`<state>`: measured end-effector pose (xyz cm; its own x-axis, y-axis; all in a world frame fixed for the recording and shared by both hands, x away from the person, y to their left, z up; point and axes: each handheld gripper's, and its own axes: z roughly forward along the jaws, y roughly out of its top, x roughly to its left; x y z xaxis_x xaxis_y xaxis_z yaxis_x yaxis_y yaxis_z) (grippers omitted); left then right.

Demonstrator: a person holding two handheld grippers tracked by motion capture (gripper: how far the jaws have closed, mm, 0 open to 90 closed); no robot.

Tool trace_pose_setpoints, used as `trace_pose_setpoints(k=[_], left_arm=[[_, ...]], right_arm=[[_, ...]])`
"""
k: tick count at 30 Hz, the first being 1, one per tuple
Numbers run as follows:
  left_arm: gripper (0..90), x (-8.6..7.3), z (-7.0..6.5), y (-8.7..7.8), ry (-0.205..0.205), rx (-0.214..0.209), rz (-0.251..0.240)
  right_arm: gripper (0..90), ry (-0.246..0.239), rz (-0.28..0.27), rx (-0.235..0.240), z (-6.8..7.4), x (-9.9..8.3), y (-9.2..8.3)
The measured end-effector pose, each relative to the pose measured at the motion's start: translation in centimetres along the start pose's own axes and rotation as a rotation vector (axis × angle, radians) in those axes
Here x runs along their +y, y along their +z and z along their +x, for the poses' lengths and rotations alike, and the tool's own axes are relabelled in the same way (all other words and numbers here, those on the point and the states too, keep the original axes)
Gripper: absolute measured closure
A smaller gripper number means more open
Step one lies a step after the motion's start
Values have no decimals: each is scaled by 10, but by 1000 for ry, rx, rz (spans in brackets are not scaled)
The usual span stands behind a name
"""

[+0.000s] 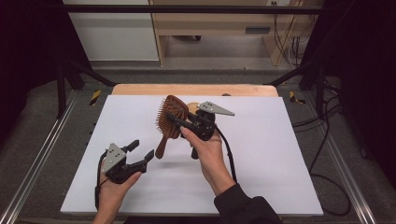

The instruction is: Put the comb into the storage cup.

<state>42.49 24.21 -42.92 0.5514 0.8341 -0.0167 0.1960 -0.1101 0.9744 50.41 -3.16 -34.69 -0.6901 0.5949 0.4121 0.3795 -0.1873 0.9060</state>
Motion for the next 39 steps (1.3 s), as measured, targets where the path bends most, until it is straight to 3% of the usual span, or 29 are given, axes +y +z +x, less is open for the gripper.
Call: trace_pose_setpoints(k=[5, 7, 9, 14, 19, 39], left_arm=[[204, 3, 12, -13, -33, 46, -45], [138, 3, 15, -16, -36, 55, -46], [89, 2, 21, -28, -37, 94, -53], [38, -8, 28, -43, -40, 137, -60], [35, -13, 35, -41, -68, 161, -71], [34, -17, 39, -38, -61, 197, -64]], right_arm=[[521, 8, -22, -35, -9, 11, -5], [521, 13, -27, -39, -11, 13, -5], [520, 31, -43, -47, -16, 22, -6], [520, 35, -62, -65, -22, 38, -4], [519, 48, -79, -82, -28, 52, 0], [518, 70, -134, -127, -41, 95, 11]])
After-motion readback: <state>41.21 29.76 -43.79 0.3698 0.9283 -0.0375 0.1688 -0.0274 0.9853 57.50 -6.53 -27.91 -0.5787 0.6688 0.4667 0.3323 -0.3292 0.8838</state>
